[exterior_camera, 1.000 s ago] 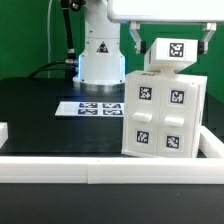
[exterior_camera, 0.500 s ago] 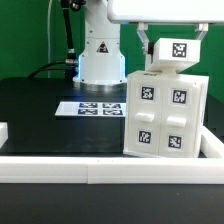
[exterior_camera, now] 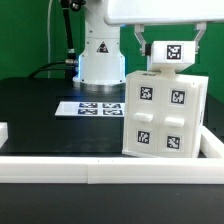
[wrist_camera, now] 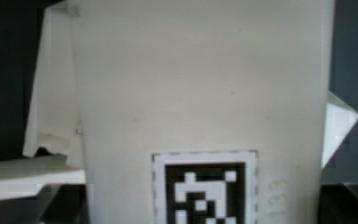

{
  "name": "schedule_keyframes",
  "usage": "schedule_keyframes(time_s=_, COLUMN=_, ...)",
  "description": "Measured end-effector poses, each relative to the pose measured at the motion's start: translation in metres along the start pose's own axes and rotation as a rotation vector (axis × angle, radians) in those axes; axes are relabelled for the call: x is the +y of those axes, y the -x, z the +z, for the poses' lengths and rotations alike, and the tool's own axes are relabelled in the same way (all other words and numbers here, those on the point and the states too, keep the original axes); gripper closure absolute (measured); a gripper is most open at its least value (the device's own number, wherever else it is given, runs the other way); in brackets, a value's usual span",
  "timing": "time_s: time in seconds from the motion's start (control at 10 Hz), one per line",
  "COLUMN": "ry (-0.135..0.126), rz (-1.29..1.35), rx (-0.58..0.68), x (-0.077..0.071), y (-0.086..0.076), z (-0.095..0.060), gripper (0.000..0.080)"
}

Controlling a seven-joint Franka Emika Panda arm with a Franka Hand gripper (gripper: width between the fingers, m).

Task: Assemble cabinet

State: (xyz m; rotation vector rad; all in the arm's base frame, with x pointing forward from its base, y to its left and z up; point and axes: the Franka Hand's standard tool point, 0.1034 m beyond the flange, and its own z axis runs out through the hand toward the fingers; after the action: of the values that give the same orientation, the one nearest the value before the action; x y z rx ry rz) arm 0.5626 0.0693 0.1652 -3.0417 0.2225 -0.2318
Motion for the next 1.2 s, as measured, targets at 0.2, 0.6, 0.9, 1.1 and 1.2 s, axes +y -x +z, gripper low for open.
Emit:
schedule_keyframes(time_s=0.2, ry=-0.019, rz=0.045, rx=-0.007, x=0.0001, y=-0.0019, z=0.0005, gripper=0.0240)
schedule_keyframes(time_s=0.6, ry=-0.023, rz=0.064, rx=0.013, x=-0.0022, y=-0.0064, z=0.0008, gripper=0.0239)
schedule_keyframes(time_s=0.9, ry=-0.025, rz=0.108, rx=-0.028, x=-0.0015, y=-0.0028, z=0.0006, gripper=0.0239)
schedule_keyframes(time_s=1.1, ry=-0.038, rz=0.135, rx=-0.011, x=-0.0012, y=-0.0072, z=0.0012, gripper=0.0239)
schedule_keyframes(time_s=1.2, ry=-0.039, rz=0.133, rx=0.006, x=-0.0019, y=-0.0086, z=0.0013, gripper=0.0239)
